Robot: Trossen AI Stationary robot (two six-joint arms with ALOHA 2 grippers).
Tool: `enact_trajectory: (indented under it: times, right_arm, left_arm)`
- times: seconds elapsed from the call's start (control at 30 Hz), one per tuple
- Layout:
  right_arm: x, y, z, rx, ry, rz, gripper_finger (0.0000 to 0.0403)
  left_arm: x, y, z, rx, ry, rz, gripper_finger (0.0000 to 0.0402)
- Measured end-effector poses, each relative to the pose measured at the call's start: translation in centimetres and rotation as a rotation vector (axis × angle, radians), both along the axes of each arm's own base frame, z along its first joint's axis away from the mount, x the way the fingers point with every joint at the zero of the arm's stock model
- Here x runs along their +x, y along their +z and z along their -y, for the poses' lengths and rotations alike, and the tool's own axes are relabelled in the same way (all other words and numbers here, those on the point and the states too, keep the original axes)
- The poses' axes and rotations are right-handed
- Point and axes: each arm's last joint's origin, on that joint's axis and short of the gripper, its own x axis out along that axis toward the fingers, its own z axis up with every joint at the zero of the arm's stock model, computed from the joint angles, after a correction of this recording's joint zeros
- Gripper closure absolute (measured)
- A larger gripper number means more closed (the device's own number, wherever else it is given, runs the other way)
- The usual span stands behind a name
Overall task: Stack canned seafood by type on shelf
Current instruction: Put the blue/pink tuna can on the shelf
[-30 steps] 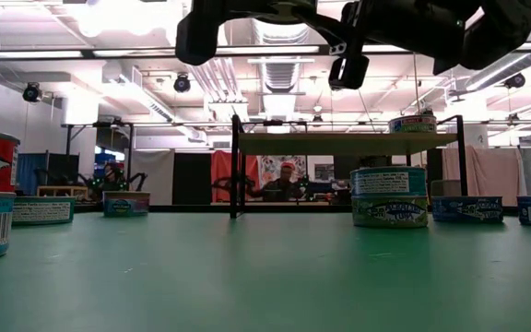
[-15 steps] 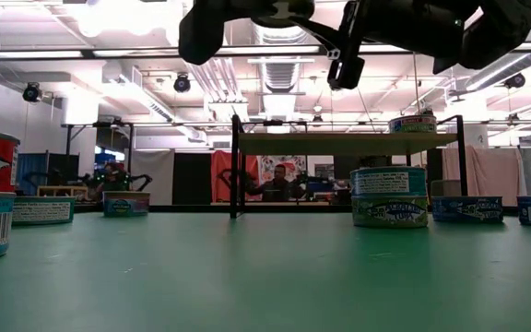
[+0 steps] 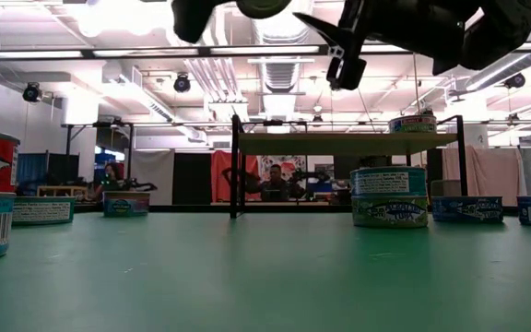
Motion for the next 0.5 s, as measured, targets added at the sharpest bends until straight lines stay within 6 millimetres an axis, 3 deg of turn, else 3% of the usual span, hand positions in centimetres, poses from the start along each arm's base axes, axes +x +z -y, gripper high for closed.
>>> enact_trajectory:
  times: [0.2, 0.5]
  right_arm:
    - [-0.1, 0.0, -1.7, -0.228, 0.059, 0.086, 0.0168]
    - [1.0, 0.7, -5.0, -0.820, -0.005, 0.189, 0.0189]
  left_arm:
    - [-3.6, -0.7, -0.9, -0.168, -0.258, 0.096, 0.0226]
    - [-7.5, -1.7, -1.3, -0.455, -0.782, 0.145, 0.0226]
